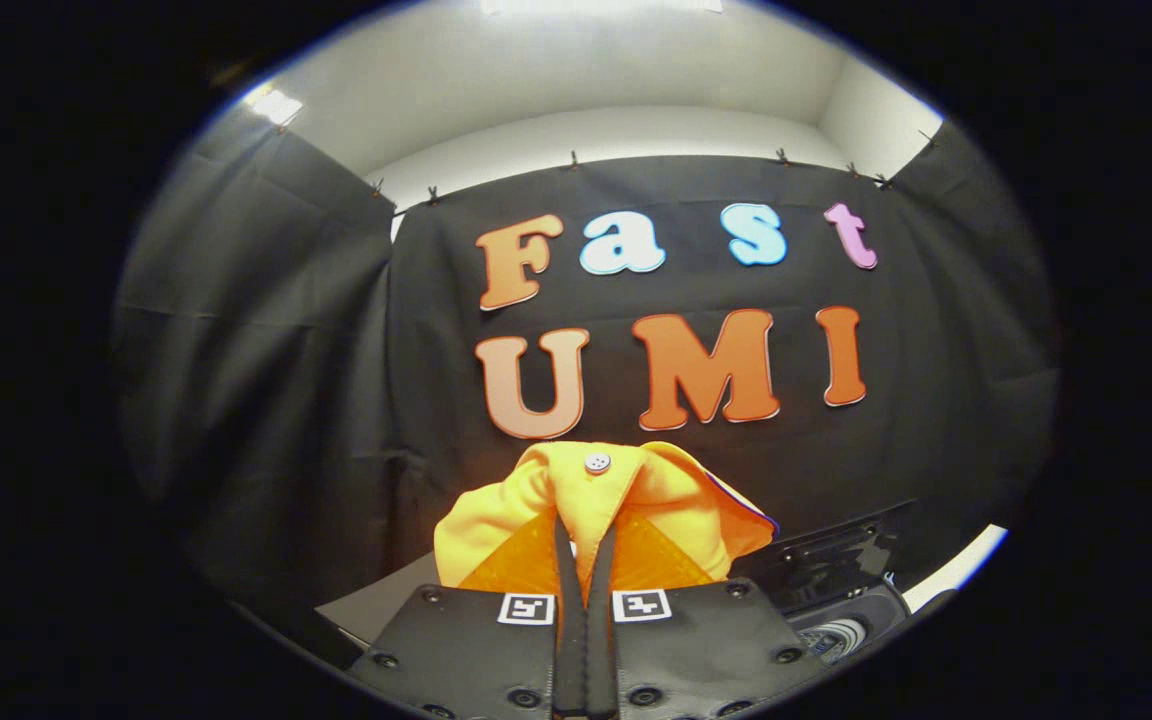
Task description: Put the clothes into the washing machine and then close the washing machine lid.
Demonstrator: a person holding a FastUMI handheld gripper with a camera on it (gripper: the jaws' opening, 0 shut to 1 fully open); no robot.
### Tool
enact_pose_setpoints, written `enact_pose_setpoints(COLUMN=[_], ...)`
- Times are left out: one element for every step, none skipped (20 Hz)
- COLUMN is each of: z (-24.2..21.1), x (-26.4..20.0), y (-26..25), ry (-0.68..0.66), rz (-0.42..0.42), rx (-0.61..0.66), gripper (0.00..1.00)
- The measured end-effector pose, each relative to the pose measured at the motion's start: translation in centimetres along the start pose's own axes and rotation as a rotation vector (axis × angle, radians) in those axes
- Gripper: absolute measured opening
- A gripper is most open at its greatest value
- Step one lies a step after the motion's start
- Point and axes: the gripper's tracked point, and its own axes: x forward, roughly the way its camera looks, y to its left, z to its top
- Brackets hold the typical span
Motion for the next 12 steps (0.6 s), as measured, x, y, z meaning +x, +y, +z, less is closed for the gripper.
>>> enact_pose_setpoints(z=[0.9, 1.9, 2.7, 2.5, 2.9, 3.2, 3.3, 3.4, 3.1, 2.8, 2.3, 1.7], x=[-0.4, -0.9, -1.3, -2.1, -2.6, -3.1, -3.5, -4.0, -4.4, -4.7, -4.9, -5.1], y=[-1.7, -3.6, -5.6, -7.5, -9.4, -11.3, -13.1, -14.7, -16.3, -17.9, -19.7, -21.5], ry=[-0.021, -0.041, -0.057, -0.069, -0.078, -0.083, -0.089, -0.092, -0.092, -0.087, -0.082, -0.073], rz=[-0.029, -0.059, -0.085, -0.107, -0.126, -0.142, -0.148, -0.151, -0.149, -0.147, -0.149, -0.155], rx=[-0.004, -0.01, -0.018, -0.027, -0.032, -0.031, -0.021, -0.007, 0.004, 0.009, 0.012, 0.016], gripper=[0.08, 0.08, 0.08, 0.08, 0.08, 0.08, 0.08, 0.08, 0.08, 0.08, 0.08, 0.08])
